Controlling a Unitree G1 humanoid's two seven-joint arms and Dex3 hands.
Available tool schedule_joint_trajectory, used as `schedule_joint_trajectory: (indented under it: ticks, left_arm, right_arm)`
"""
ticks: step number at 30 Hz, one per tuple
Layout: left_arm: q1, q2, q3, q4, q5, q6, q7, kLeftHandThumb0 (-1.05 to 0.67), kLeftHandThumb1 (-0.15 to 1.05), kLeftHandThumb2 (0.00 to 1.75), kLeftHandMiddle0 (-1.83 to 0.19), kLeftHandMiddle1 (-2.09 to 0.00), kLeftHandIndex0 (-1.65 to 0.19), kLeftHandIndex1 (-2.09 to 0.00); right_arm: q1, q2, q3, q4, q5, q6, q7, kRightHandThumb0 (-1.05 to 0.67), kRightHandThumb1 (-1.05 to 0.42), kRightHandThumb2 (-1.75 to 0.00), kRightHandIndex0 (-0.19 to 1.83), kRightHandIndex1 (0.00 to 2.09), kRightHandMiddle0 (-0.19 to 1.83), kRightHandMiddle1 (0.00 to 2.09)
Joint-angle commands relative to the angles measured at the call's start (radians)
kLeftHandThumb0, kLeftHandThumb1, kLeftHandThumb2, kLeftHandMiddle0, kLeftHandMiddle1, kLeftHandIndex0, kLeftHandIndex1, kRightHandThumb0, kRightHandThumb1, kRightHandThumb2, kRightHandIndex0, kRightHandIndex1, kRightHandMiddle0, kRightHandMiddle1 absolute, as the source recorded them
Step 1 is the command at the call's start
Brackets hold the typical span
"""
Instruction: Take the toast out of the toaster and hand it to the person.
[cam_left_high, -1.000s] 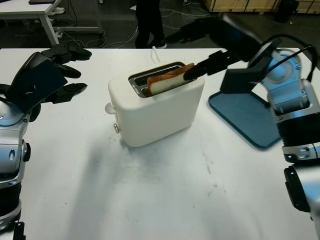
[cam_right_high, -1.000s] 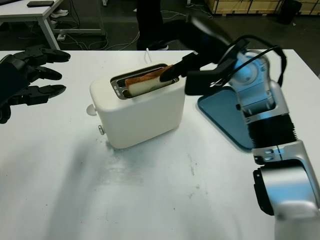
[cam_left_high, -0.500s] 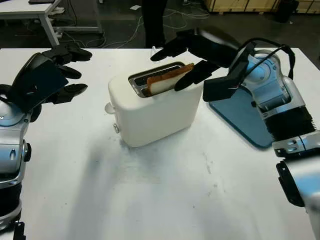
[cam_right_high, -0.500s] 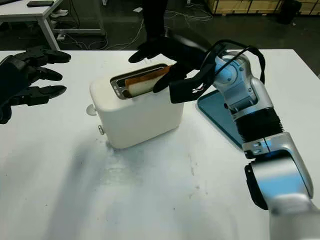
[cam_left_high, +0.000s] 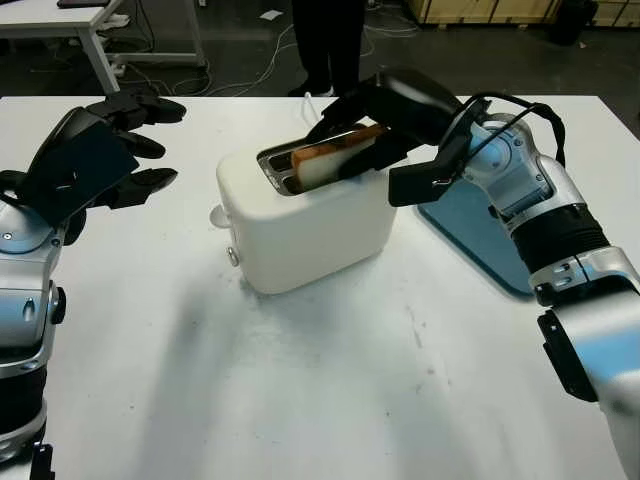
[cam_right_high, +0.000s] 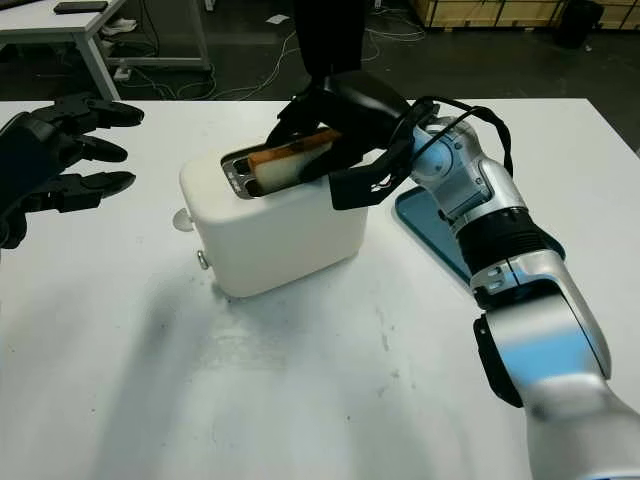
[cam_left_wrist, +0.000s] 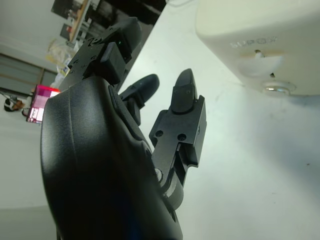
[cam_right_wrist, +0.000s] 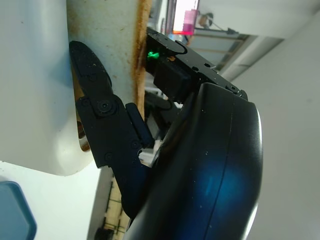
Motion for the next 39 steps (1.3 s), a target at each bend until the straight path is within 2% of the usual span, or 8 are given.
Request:
schedule_joint_trajectory:
  ticks: [1,13,14,18,21,25,30,39]
  left_arm:
    - [-0.003,-0.002,-0.004,0.010,0.002,0.007,0.009,0.07,0.92,0.31,-0.12,-1.09,-0.30,-0.53]
    - [-0.007,0.003,-0.008,0.019,0.000,-0.006,0.008,0.07,0.92,0.31,-0.12,-1.09,-0.31,-0.51]
    - [-0.006,0.004,-0.008,0.020,0.001,-0.009,0.007,0.07,0.92,0.30,-0.13,-1.10,-0.31,-0.51]
    - [-0.007,0.006,-0.012,0.010,0.005,0.002,0.009,0.07,0.92,0.30,-0.12,-1.10,-0.31,-0.51]
    - [-0.003,0.006,-0.009,0.011,0.003,-0.002,0.007,0.07,0.92,0.31,-0.12,-1.09,-0.31,-0.51]
    - [0.000,0.004,-0.005,0.009,0.001,0.003,0.009,0.07,0.92,0.32,-0.11,-1.09,-0.31,-0.50]
    - [0.004,0.005,-0.005,0.002,0.002,0.001,0.009,0.08,0.92,0.31,-0.12,-1.09,-0.32,-0.50]
    - [0.009,0.006,-0.002,0.007,0.001,-0.008,0.008,0.09,0.92,0.32,-0.11,-1.09,-0.31,-0.49]
  right_arm:
    - [-0.014,0.000,0.013,0.020,-0.020,-0.024,-0.012,-0.41,-0.68,-0.01,0.79,0.72,1.06,0.14]
    - [-0.023,0.010,-0.002,0.046,0.045,-0.028,0.070,-0.36,-0.71,-0.01,0.97,0.98,1.18,0.25]
    - [-0.022,0.008,-0.001,0.038,0.044,-0.022,0.080,-0.37,-0.71,0.00,1.00,1.05,1.18,0.35]
    - [-0.016,-0.004,0.016,0.014,0.000,-0.020,0.055,-0.57,-0.84,-0.03,1.07,1.59,0.95,1.36]
    - [-0.012,-0.015,0.031,0.002,-0.063,-0.038,-0.019,-0.63,-0.91,-0.29,1.17,1.73,0.90,1.70]
    - [-0.011,-0.027,0.037,-0.001,-0.137,-0.072,-0.163,-0.58,-0.92,-0.46,1.18,1.74,0.91,1.74]
    - [-0.035,-0.044,0.004,0.002,-0.122,-0.057,-0.217,-0.53,-0.92,-0.50,1.14,1.75,0.84,1.75]
    - [-0.139,-0.035,-0.157,0.127,0.104,0.020,-0.107,-0.53,-0.92,-0.47,1.05,1.75,0.76,1.75]
